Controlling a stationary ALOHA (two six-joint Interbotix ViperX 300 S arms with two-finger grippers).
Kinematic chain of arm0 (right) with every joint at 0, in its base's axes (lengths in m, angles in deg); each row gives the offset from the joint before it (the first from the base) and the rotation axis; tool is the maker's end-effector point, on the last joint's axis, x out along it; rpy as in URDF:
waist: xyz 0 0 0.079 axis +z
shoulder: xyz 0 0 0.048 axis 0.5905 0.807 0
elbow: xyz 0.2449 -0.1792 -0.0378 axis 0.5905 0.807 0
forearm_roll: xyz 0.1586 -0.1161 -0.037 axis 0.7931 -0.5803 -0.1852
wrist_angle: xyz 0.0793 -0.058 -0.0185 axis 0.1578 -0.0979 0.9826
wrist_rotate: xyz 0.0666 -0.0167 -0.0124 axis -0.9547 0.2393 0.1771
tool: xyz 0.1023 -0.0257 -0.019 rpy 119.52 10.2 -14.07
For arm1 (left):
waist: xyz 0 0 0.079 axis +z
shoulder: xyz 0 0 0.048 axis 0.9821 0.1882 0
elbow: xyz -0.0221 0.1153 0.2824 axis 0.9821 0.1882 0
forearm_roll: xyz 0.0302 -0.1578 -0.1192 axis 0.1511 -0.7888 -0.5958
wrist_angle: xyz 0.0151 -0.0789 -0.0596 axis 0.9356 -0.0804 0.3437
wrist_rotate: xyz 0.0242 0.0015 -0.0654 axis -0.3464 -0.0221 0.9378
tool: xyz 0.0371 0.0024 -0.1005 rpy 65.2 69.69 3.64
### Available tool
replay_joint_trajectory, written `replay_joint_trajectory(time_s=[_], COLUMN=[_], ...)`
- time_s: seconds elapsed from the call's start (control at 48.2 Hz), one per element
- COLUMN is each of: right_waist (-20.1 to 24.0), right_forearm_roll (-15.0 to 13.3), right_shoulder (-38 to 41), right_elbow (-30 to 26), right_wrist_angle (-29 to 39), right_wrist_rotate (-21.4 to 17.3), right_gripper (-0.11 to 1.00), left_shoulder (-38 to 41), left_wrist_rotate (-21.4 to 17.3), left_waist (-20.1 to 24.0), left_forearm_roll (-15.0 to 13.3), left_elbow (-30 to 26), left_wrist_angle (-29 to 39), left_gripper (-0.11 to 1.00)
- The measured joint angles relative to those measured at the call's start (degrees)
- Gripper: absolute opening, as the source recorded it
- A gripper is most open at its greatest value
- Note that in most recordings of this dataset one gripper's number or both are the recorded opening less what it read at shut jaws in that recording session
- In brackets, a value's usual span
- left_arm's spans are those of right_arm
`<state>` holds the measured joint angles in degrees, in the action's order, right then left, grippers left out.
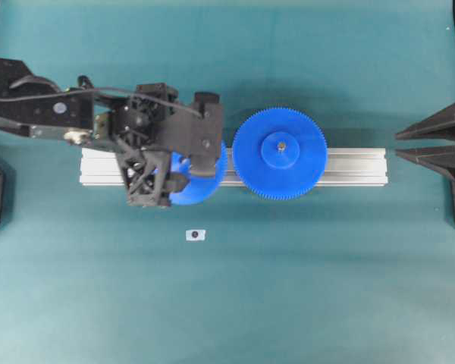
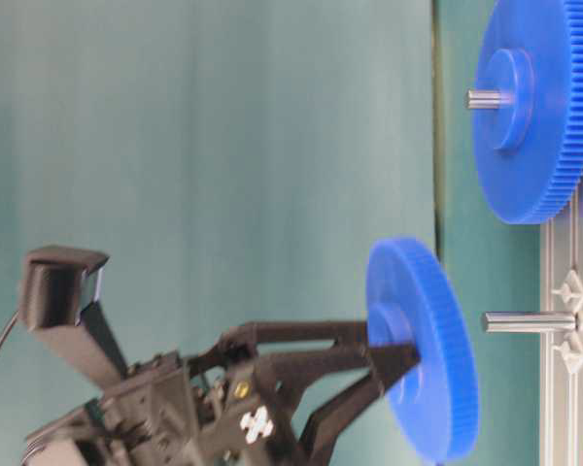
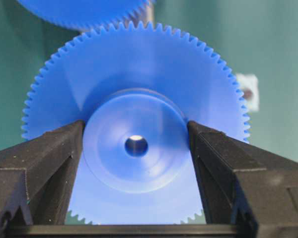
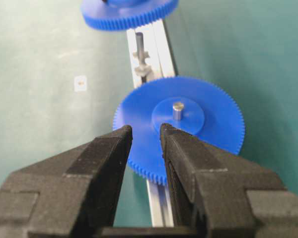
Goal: Insert the small gear onto the shaft.
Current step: 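Align the gear's bore with the shaft and push it down, meshing with the large gear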
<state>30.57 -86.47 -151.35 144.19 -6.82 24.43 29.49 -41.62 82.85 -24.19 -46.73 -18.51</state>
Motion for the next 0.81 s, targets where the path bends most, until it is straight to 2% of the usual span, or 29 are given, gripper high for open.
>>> replay_joint_trajectory(time_s=[0.808], right_waist=[0.0], right_forearm_roll=[-0.1], right_shoulder=[-0.4], right_elbow=[0.0], right_wrist_angle=[0.0], right_wrist_rotate=[0.0], right_gripper=[0.41], left_shoulder=[5.6], left_wrist_rotate=[-0.2], left_waist=[0.9], left_forearm_roll=[0.0], left_elbow=[0.2], left_wrist_angle=[-3.9], left_gripper=[0.71])
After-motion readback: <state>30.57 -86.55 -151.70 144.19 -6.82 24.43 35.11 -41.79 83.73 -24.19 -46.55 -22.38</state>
